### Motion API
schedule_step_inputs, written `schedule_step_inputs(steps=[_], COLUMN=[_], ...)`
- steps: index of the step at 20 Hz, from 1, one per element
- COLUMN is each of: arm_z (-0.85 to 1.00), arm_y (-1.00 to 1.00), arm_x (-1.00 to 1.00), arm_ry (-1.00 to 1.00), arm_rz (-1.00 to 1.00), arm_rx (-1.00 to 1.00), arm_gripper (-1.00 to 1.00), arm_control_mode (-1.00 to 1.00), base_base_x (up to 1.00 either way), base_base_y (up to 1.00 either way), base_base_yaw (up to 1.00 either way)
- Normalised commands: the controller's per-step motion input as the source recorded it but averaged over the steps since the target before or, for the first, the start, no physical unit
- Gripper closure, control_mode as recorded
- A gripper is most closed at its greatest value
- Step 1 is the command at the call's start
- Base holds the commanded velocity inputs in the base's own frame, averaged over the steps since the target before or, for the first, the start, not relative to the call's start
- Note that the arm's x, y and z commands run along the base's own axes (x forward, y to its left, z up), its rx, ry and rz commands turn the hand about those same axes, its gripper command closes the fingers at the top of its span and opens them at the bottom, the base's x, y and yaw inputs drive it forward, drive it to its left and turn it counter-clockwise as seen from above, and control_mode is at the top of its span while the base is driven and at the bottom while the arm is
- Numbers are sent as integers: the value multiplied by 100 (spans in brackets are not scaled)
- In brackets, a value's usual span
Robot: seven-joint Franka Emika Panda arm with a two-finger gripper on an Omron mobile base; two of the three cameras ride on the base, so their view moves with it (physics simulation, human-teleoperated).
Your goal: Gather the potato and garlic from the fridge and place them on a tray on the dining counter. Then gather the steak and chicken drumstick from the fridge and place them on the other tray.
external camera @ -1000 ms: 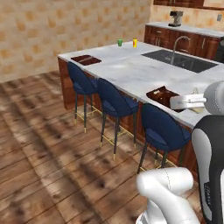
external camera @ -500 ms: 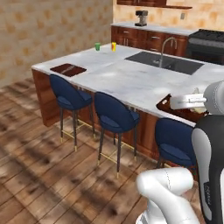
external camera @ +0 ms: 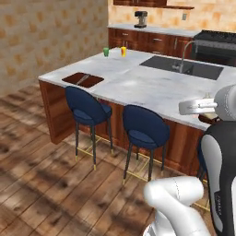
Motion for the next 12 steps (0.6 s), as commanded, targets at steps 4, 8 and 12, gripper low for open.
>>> schedule_step_inputs(steps=[4,8,12], arm_z=[0,0,0], arm_y=[0,0,0], arm_x=[0,0,0], arm_ry=[0,0,0], arm_rz=[0,0,0], arm_rx=[0,0,0], arm_gripper=[100,100,100], arm_control_mode=[100,100,100], base_base_x=[42,59,61], base_base_y=[100,100,100], base_base_yaw=[-24,-42,-45])
